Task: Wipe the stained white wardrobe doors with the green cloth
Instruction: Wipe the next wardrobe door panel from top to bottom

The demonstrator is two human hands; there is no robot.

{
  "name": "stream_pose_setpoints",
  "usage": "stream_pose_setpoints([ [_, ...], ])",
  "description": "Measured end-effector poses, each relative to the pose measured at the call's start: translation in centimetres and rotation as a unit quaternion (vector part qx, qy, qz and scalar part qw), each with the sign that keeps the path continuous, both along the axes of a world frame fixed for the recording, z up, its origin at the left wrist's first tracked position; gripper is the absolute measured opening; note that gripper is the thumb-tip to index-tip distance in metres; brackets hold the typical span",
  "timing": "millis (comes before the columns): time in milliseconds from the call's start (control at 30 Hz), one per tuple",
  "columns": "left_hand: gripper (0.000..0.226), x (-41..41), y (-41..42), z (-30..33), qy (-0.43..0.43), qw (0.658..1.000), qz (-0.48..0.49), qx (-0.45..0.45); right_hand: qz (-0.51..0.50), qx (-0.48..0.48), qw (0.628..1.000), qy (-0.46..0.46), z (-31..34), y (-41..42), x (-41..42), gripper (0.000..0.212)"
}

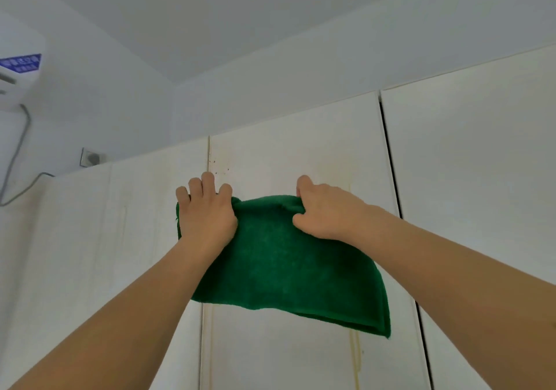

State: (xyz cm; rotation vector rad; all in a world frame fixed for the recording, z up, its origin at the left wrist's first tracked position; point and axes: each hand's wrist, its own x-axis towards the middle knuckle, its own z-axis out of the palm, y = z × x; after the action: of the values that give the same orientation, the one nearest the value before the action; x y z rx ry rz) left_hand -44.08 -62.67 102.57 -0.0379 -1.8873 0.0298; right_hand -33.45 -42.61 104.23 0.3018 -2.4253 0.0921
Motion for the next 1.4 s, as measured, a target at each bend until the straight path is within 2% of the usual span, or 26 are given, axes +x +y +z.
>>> stream_pose_setpoints([
  [100,0.025,-0.7,0.1,-0.4,-0.026,0.998,0.046,0.037,-0.003,0.037,0.999,0.020,1.8,-1.0,-0.6,0.026],
  [200,0.017,-1.0,-1.1,0.2,-0.033,0.996,0.048,0.068,-0.080,0.076,0.993,0.034,3.3,-1.6,-1.3,0.021],
  [267,0.011,-1.1,-2.1,1.1,-0.037,0.990,-0.017,0.132,-0.142,0.073,0.985,0.059,4.1,-2.1,-1.6,0.008],
  [367,0.009,-1.5,-3.7,3.5,-0.023,0.951,-0.146,0.271,-0.205,0.048,0.975,0.069,5.1,-3.1,-2.1,0.021],
  [433,0.016,-1.9,-4.5,5.0,-0.009,0.916,-0.224,0.334,-0.212,-0.005,0.976,0.054,6.3,-4.0,-3.1,0.021],
  [500,0.023,-2.2,-4.6,6.2,0.027,0.875,-0.296,0.381,-0.142,-0.185,0.972,-0.017,7.9,-4.1,-3.9,0.021],
  [533,0.024,-2.5,-4.8,6.6,0.050,0.853,-0.332,0.399,-0.078,-0.287,0.954,-0.039,8.6,-4.4,-4.2,0.019],
  [600,0.022,-3.2,-5.2,7.2,0.098,0.817,-0.389,0.415,0.037,-0.408,0.912,-0.009,10.0,-4.9,-4.5,0.017],
  [700,0.018,-4.7,-5.4,7.6,0.153,0.800,-0.430,0.389,0.117,-0.541,0.830,0.066,10.9,-5.7,-6.1,0.015],
  [767,0.018,-5.7,-5.1,8.0,0.167,0.786,-0.453,0.386,0.154,-0.597,0.771,0.158,11.0,-6.6,-7.8,0.007],
  [833,0.018,-6.8,-4.7,8.8,0.180,0.764,-0.485,0.385,0.160,-0.613,0.727,0.265,10.9,-7.5,-9.3,0.012],
  [867,0.019,-7.0,-4.3,9.5,0.194,0.760,-0.490,0.381,0.156,-0.608,0.718,0.301,10.5,-8.0,-9.3,0.010],
  [933,0.022,-7.9,-3.8,11.0,0.228,0.771,-0.481,0.349,0.137,-0.566,0.734,0.350,9.7,-9.2,-10.3,0.015],
  [1000,0.026,-9.0,-3.1,12.7,0.243,0.786,-0.481,0.303,0.124,-0.438,0.805,0.379,8.9,-10.6,-11.5,0.014],
  [1033,0.027,-9.7,-2.6,13.5,0.229,0.794,-0.492,0.275,0.077,-0.352,0.853,0.378,8.6,-11.1,-12.2,0.009],
  [1067,0.028,-10.7,-2.2,14.2,0.200,0.810,-0.496,0.240,-0.007,-0.250,0.897,0.363,8.3,-11.2,-13.4,0.015],
  [1100,0.031,-11.8,-1.9,14.6,0.166,0.839,-0.478,0.200,-0.092,-0.159,0.920,0.346,7.9,-11.0,-14.7,0.024],
  [1167,0.040,-14.3,-1.6,15.2,0.110,0.906,-0.391,0.118,-0.188,-0.011,0.902,0.389,7.2,-10.2,-16.5,0.022],
  [1200,0.047,-14.8,-1.6,15.3,0.095,0.925,-0.357,0.090,-0.205,0.034,0.886,0.416,6.7,-10.0,-16.6,0.016],
  [1267,0.058,-15.5,-1.7,15.4,0.085,0.939,-0.328,0.060,-0.253,0.099,0.851,0.449,6.3,-9.8,-16.8,0.011],
  [1333,0.063,-15.6,-1.8,15.1,0.078,0.943,-0.319,0.049,-0.316,0.133,0.839,0.423,6.3,-10.1,-16.0,0.015],
  [1400,0.066,-15.4,-1.7,13.9,0.064,0.944,-0.320,0.041,-0.299,0.129,0.862,0.388,6.3,-10.2,-15.6,0.030],
])
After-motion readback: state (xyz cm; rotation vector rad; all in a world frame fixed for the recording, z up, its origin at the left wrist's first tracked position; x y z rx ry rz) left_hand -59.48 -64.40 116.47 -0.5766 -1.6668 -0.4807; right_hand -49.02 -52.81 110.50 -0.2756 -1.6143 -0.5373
